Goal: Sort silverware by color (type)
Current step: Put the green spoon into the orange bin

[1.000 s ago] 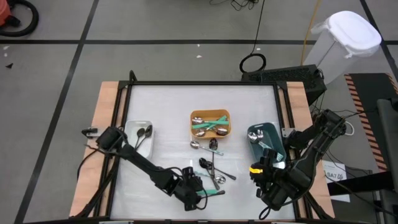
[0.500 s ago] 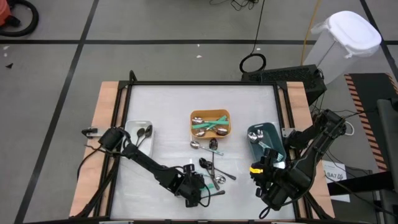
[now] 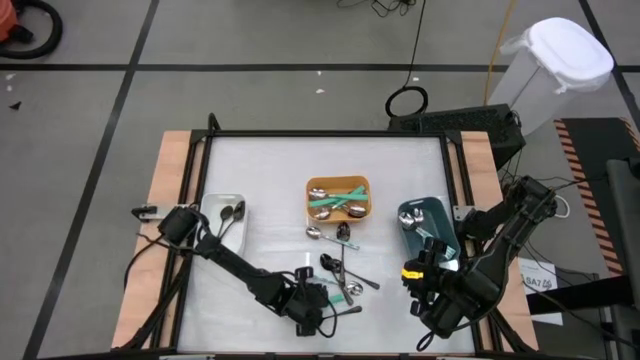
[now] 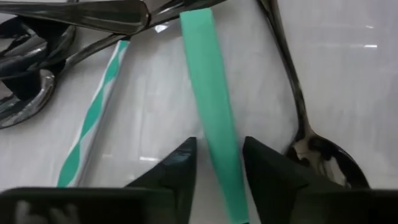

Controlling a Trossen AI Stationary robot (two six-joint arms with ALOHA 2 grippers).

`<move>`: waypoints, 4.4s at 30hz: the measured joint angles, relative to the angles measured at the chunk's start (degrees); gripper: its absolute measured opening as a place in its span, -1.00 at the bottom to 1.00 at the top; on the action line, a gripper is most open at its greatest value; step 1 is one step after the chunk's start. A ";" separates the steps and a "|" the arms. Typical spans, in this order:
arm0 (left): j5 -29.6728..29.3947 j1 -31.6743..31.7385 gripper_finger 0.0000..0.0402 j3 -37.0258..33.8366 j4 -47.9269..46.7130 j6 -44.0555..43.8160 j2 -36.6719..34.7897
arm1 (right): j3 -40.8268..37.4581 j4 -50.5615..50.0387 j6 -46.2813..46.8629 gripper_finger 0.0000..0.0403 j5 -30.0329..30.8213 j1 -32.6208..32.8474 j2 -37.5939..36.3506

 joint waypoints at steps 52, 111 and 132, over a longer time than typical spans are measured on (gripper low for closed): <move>-9.38 7.59 -0.78 41.37 -17.92 12.98 0.44 | 0.07 24.63 -14.70 0.26 7.47 -0.13 -13.71; -23.32 6.05 0.07 47.17 -18.66 11.67 0.12 | 0.07 22.71 -19.02 -0.63 4.25 -2.03 -11.98; -25.09 -1.79 -0.12 53.47 -53.62 -17.46 -1.90 | 0.07 9.92 -36.66 -0.63 -0.65 -22.64 -13.38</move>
